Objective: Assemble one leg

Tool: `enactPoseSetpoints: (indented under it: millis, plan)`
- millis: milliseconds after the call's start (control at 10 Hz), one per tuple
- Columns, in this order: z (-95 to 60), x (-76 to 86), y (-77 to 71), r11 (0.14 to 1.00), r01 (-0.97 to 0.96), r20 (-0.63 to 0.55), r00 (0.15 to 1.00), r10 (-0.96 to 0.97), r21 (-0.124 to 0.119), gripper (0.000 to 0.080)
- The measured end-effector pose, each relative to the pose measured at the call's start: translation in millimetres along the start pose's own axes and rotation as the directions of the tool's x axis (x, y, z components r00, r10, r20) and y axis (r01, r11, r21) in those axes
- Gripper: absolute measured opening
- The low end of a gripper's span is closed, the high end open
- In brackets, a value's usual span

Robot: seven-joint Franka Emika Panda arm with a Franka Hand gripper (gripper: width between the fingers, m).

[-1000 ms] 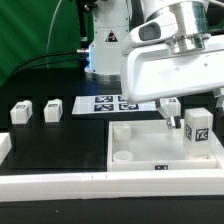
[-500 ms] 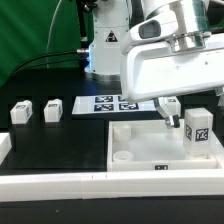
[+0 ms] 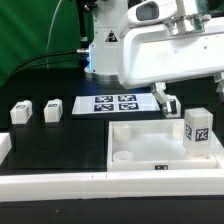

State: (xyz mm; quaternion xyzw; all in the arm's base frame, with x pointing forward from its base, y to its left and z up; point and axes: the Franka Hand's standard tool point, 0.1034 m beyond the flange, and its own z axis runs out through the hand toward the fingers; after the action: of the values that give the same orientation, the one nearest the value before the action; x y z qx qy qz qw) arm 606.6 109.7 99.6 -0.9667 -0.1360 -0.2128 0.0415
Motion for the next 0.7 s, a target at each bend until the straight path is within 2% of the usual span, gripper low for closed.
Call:
enactPoseSetpoints:
  millis: [100, 300, 500, 600, 700]
  plan:
    - [-0.1, -2.7, -3.5, 1.000, 0.001, 0.102, 0.995, -0.003, 0.026, 0.0649]
    - [1.4, -3.3, 3.7, 0.998, -0.019, 0.288, 0.958, 0.001, 0.060, 0.0649]
    - [-2.0, -6.1, -1.4, 0.994, -0.053, 0.455, 0.891, 0.004, 0.095, 0.0649]
    - [-0.4, 1.9, 0.1, 0.994, -0.055, 0.454, 0.891, 0.005, 0.098, 0.0649]
    - [0.2, 0.7, 0.0, 0.994, -0.055, 0.452, 0.892, 0.005, 0.097, 0.0649]
